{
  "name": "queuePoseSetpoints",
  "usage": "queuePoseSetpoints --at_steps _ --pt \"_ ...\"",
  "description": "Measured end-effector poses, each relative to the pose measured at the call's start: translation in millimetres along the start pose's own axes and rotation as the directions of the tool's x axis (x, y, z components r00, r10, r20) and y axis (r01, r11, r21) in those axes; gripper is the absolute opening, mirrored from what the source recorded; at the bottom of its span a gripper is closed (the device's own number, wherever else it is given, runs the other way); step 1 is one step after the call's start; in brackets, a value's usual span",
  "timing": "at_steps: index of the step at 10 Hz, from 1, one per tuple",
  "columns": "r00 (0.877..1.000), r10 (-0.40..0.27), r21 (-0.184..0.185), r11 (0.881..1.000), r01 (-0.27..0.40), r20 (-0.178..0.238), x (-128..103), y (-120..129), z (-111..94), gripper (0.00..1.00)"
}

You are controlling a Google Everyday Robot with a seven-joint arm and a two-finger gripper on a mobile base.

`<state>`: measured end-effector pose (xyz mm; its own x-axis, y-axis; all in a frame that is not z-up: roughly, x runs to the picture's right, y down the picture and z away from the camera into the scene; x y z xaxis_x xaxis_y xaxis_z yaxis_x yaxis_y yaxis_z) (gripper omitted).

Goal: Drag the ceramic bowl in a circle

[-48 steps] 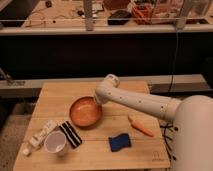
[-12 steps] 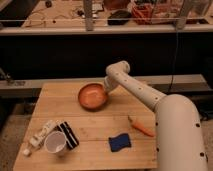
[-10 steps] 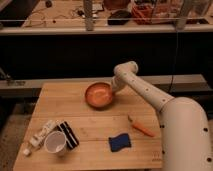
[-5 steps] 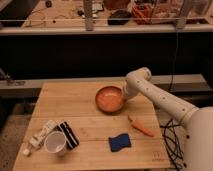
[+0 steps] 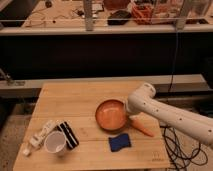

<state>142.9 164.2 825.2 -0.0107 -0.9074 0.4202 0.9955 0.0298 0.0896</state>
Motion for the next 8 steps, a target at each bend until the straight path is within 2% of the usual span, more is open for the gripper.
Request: queuePoseSetpoints --at_steps 1,3,5,7,8 --pt "0.999 -0.035 0.007 0.999 0.035 -0.005 -7.4 -11.1 -1.9 0.0" --pt "0.991 -0.132 0.041 0.99 0.132 -0.014 -6.1 -52.7 4.8 0.0" --pt "0.973 -0.23 0.085 0.969 0.231 -0.022 11.9 -101.8 20.0 0.0" --pt "0.93 -0.362 0.127 0.922 0.367 -0.059 43.8 -159.5 33.5 0.0" --pt "0.914 -0.399 0.129 0.905 0.406 -0.076 59.9 -173.2 35.6 0.0"
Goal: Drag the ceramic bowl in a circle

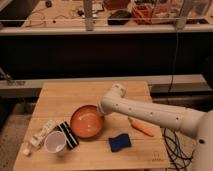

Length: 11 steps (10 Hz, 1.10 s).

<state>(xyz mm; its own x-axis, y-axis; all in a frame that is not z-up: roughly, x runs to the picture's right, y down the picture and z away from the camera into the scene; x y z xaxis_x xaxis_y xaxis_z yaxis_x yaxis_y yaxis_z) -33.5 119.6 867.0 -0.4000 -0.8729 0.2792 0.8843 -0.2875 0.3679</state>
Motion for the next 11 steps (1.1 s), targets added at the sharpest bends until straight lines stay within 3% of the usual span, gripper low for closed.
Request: queuePoseSetpoints --at_steps 3,6,8,9,11 --pt "1.0 -0.013 -0.02 1.0 0.013 -0.016 45.6 4.9 11.0 0.0" --pt "0.998 0.053 -0.046 0.997 -0.055 -0.032 87.1 61.7 22.2 0.0" --pt "0.987 0.155 -0.088 0.983 -0.158 -0.038 85.5 125.9 19.7 0.0" --pt "0.982 0.186 -0.101 0.977 -0.189 -0.041 81.3 144.7 16.9 0.0" --pt "0.958 0.283 -0.132 0.949 -0.288 -0.05 58.9 191.1 6.9 0.0"
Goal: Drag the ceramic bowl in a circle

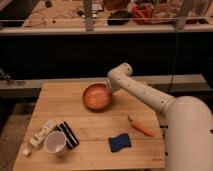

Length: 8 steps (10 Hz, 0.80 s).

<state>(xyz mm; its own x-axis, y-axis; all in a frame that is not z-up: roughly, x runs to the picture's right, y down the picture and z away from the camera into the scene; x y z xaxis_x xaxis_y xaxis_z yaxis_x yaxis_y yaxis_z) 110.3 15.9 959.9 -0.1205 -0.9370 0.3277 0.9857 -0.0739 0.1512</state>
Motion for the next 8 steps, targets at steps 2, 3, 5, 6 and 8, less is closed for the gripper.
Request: queuePoseSetpoints --at_steps 2,3,5,6,8 --pt "0.997 0.082 -0.033 0.996 -0.083 -0.005 -22.0 38.6 -11.7 0.0" --pt "0.994 0.105 -0.043 0.994 -0.105 -0.014 -44.6 50.7 -24.5 0.0" --pt "0.994 0.109 -0.061 0.992 -0.11 -0.017 -82.6 53.0 -41.9 0.0" --pt "0.995 0.095 -0.069 0.993 -0.096 -0.016 -110.6 45.4 -52.4 0.0" --pt "0.998 0.065 -0.073 0.995 -0.066 -0.009 -150.5 36.1 -67.3 0.0"
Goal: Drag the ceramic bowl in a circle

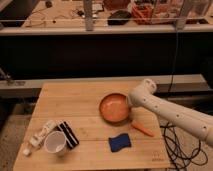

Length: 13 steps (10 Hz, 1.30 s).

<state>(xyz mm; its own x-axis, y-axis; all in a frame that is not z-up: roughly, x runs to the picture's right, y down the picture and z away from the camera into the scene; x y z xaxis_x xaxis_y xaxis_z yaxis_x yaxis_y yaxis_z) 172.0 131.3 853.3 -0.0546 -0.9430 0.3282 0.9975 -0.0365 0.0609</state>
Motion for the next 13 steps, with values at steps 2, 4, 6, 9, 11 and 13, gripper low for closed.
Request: queuePoseSetpoints --at_steps 2,4,6,9,11,13 --pt "0.998 -0.065 0.005 0.998 0.065 -0.004 -24.3 -21.8 -10.8 0.0" --pt "0.988 -0.157 0.031 0.987 0.157 -0.008 -26.7 -71.5 -9.0 0.0" --pt "0.972 -0.236 0.075 0.969 0.237 -0.017 -14.7 -120.3 0.2 0.0" --pt "0.93 -0.363 0.144 0.919 0.367 -0.051 22.7 -192.6 19.6 0.0" --pt "0.921 -0.384 0.158 0.907 0.39 -0.069 67.2 -213.4 34.0 0.0" --pt "0.935 -0.347 0.155 0.922 0.354 -0.069 99.3 -208.6 44.5 0.0"
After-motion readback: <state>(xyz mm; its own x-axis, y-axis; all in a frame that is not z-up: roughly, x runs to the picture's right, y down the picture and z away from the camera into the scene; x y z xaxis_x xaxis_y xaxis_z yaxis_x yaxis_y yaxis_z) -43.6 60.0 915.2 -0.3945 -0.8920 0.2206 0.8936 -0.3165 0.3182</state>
